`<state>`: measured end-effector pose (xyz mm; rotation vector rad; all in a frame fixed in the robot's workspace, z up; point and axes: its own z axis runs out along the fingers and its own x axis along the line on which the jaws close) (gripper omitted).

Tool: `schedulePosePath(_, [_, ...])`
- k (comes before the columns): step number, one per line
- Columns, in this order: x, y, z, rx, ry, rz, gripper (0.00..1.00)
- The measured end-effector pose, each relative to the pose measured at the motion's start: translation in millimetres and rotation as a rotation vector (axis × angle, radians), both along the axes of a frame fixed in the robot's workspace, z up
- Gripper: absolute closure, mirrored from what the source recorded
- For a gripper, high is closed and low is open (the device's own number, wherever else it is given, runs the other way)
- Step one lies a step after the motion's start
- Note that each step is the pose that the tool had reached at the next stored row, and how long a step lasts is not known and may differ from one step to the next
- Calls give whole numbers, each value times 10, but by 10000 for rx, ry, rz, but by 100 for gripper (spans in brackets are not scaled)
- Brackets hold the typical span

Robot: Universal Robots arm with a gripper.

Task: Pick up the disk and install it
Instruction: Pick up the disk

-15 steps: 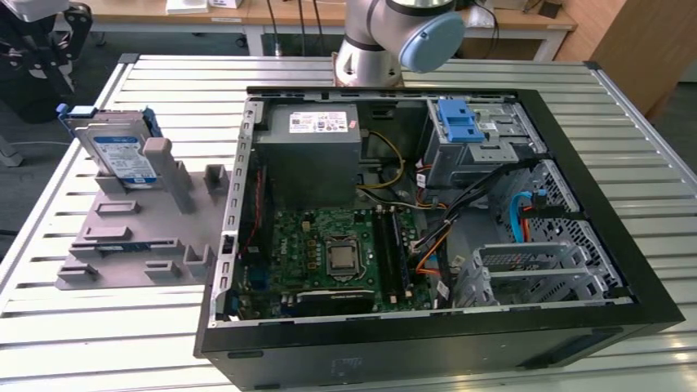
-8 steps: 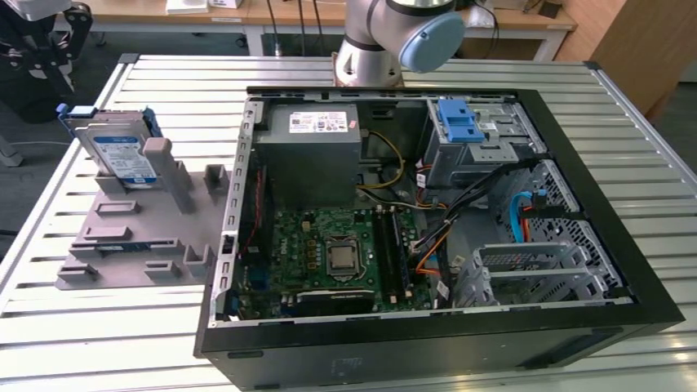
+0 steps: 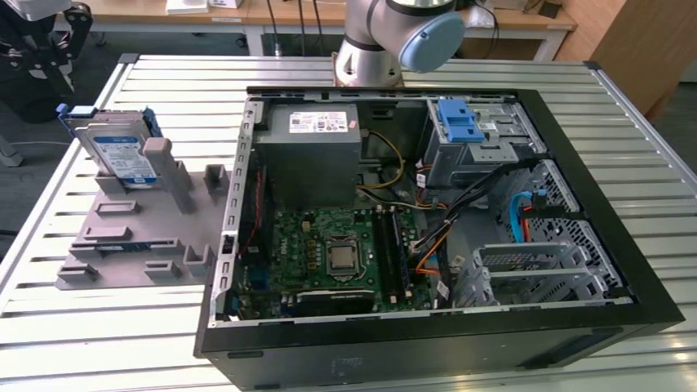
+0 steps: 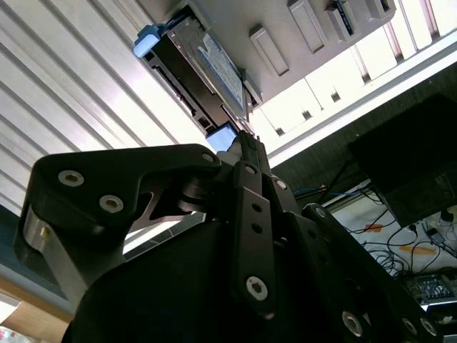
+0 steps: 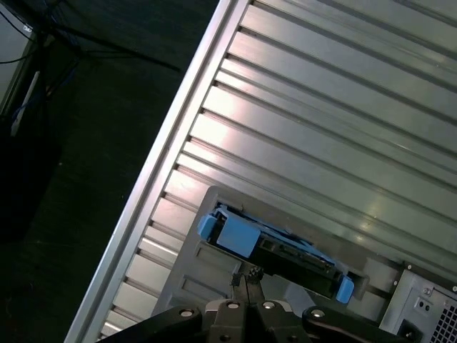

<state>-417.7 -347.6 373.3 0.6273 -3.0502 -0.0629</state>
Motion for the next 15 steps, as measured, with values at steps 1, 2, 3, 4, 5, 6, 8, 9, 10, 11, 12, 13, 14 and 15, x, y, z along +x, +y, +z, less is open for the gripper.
schedulePosePath(1, [0, 0, 0, 1, 0, 12, 89])
schedulePosePath(2, [0, 0, 0, 1, 0, 37, 89])
schedulePosePath(3, [0, 0, -1, 1, -1, 76, 89])
schedulePosePath(4, [0, 0, -1, 1, -1, 125, 89])
schedulePosePath(5, [0, 0, 0, 1, -1, 175, 89])
schedulePosePath(6, [0, 0, 0, 1, -1, 228, 89])
schedulePosePath(8, [0, 0, 0, 1, -1, 318, 89])
schedulePosePath(9, [0, 0, 0, 1, -1, 361, 89])
schedulePosePath(10, [0, 0, 0, 1, -1, 400, 89])
schedulePosePath(11, [0, 0, 0, 1, -1, 443, 89])
schedulePosePath(12, [0, 0, 0, 1, -1, 484, 89])
schedulePosePath(13, [0, 0, 0, 0, 0, 524, 89])
schedulePosePath(14, [0, 0, 0, 1, -1, 563, 89])
schedulePosePath(15, [0, 0, 0, 0, 0, 606, 89])
